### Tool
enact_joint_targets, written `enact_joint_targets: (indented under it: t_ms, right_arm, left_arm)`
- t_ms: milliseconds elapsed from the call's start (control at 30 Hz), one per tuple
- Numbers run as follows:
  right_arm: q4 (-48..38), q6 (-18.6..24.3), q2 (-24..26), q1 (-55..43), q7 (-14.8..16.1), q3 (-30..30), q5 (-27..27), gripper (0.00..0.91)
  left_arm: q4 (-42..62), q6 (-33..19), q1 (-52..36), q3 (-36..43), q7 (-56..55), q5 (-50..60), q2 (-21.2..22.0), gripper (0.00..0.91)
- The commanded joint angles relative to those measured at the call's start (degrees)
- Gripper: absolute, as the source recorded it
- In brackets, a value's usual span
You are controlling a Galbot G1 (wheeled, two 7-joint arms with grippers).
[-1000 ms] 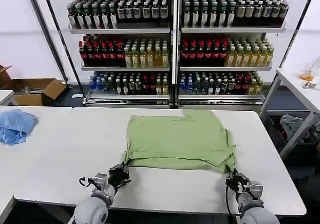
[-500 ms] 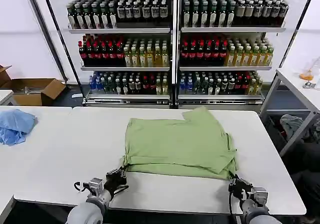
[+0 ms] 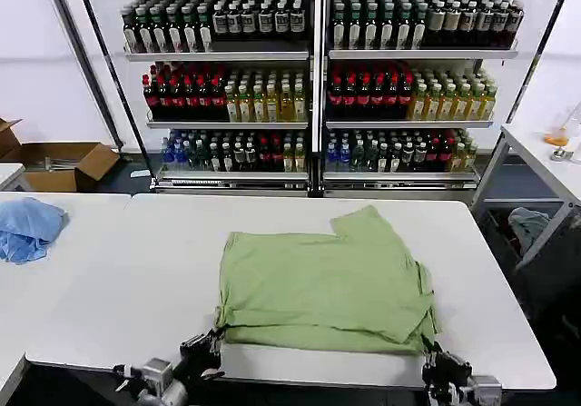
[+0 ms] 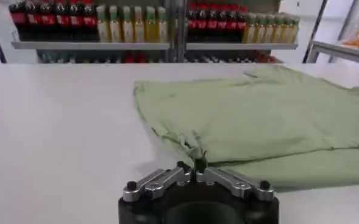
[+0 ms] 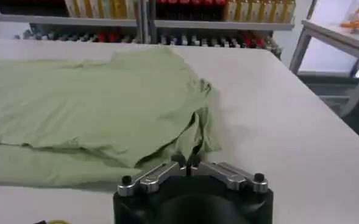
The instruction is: Fold and organize the clothes.
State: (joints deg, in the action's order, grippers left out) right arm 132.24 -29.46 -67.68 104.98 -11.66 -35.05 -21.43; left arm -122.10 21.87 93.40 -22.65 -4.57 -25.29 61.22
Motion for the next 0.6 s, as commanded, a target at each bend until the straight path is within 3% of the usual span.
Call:
enact_joint_targets:
  t_ms: [33, 200, 333, 600]
  right_arm:
    - [5.8, -0.85, 0.32, 5.07, 0.24, -2.16, 1.28, 0.907]
    - [7.45, -0.42, 2.04, 1.86, -0.36, -4.84, -0.92, 0.907]
    - [3.74, -0.09, 3.31, -6.45, -2.05, -4.62, -5.63, 0.907]
    - [-8.26, -1.48, 7.07, -24.92, -4.75, 2.45, -10.13, 0.907]
  left_arm:
    - [-5.86, 0.59, 8.17, -1.97, 0.09, 1.02, -0.19, 0.907]
    - [-7.92, 1.02, 8.84, -4.16, 0.06, 1.34, -1.32, 0.907]
    - [-7.8, 0.29, 5.64, -6.53, -1.29, -1.05, -2.96, 0.907]
    - [3.64, -0.07, -11.31, -4.11, -3.31, -7.41, -5.25, 0.907]
